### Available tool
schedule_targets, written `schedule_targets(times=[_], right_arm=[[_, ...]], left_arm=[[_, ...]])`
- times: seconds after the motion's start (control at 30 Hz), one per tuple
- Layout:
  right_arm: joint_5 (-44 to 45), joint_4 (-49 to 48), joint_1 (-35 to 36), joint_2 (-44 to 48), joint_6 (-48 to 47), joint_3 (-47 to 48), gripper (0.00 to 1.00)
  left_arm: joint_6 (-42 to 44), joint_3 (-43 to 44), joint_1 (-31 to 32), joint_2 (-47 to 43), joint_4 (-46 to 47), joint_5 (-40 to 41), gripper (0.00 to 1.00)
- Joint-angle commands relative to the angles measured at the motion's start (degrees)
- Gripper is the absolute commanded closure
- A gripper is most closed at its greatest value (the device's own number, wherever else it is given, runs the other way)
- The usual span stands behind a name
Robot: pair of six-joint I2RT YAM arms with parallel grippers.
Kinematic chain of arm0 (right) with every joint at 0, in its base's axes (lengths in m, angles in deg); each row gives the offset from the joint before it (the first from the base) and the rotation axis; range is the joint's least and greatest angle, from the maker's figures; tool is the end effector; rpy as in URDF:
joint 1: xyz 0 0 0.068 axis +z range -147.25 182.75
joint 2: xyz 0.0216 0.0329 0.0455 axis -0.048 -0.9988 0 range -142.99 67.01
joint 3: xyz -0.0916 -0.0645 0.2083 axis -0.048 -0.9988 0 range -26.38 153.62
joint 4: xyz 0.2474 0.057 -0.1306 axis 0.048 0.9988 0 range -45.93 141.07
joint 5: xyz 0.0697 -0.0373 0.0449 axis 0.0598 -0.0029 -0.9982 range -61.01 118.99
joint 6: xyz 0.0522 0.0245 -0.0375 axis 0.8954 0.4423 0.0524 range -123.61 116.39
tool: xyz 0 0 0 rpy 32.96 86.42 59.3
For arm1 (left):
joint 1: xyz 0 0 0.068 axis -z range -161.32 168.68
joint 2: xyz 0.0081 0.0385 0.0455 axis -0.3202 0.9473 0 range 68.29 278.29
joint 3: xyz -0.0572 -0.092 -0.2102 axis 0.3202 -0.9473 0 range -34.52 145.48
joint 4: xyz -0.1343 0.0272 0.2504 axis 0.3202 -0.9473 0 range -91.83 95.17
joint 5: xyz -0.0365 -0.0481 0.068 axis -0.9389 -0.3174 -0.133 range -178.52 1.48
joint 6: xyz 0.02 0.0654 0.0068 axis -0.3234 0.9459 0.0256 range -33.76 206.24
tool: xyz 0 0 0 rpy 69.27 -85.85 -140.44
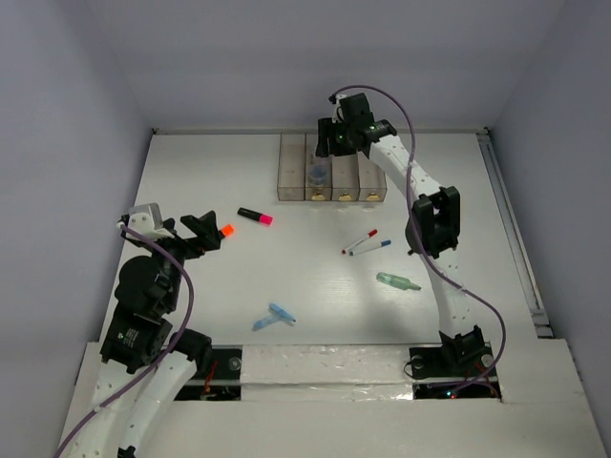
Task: Sort the stationery into containers
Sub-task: Place the stationery in the storage box.
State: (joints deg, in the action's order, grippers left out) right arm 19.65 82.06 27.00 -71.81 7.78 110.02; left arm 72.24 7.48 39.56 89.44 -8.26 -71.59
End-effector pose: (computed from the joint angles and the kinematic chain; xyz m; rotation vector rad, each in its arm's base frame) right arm 0.5080 0.2387 0.2276 -0.3461 2.2913 0.5076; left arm 0.1613 -0.0443 0.3640 -0.1562 1.4447 -0.2856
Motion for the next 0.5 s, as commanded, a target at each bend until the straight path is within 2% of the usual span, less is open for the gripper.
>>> schedule_targets(times=[0.0,0.47], right_arm=[[2.0,-1.8,-0.2,-1.6,-1.6,3.7,0.71],[-5.9,-1.4,-0.2,-2.5,-0.5,0.5,0.72]], left_arm=[[0.5,-0.3,-0.2,0.2,2.4,0.3,0.01],[0.4,-0.3,-0.2,-0.2,2.4,0.6,0.01]])
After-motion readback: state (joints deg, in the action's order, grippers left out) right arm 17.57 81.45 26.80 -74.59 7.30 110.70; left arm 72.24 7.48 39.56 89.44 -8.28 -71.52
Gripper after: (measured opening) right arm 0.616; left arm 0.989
